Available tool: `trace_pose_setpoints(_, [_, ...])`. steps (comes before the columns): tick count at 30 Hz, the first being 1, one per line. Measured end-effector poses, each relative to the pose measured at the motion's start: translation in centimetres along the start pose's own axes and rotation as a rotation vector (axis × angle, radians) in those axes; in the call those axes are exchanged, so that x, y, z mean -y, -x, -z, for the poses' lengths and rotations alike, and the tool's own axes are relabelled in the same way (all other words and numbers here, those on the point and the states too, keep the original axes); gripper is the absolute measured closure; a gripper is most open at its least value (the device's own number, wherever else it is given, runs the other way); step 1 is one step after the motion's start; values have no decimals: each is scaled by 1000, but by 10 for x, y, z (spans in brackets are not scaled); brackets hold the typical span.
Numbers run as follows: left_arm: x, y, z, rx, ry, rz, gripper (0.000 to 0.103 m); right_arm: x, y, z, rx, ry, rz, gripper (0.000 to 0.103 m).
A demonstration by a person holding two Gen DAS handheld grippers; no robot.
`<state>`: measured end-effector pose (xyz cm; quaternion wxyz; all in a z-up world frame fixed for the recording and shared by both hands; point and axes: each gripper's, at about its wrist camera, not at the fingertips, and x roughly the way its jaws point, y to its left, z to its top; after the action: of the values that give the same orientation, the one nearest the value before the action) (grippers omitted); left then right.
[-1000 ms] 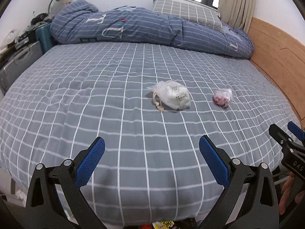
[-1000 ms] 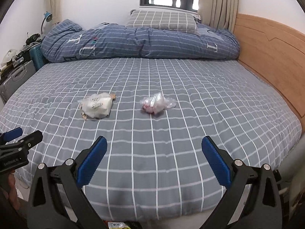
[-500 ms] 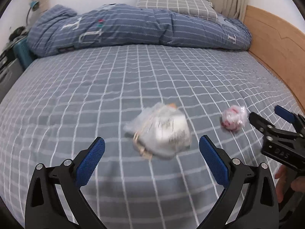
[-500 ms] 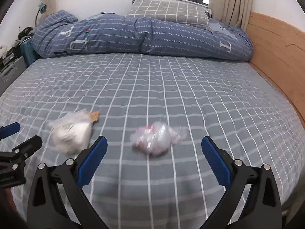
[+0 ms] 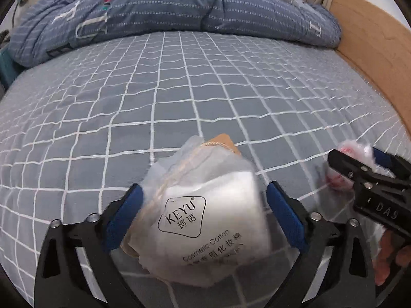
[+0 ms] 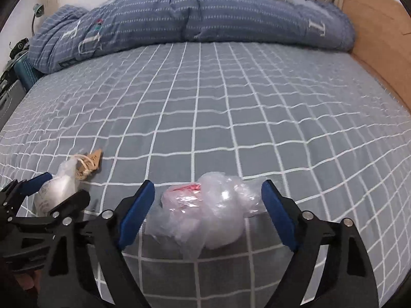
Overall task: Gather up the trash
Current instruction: 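Grasp the white KEYU cotton bag with the left tool while the right tool grasps the clear plastic bag, then lift and carry the white bag and clear bag in both tools over the bin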
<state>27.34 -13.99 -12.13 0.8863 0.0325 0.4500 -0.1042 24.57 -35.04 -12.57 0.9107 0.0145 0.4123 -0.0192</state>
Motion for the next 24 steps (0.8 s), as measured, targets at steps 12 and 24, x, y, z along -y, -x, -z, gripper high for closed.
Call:
trace_pose_setpoints(12, [-5, 8, 5, 39, -49, 10, 45, 3, 5, 7, -11, 15, -12, 45])
trace_pose_setpoints(24, [-16, 76, -5, 91, -2, 17, 45, -5, 56, 0, 92, 40, 21, 45])
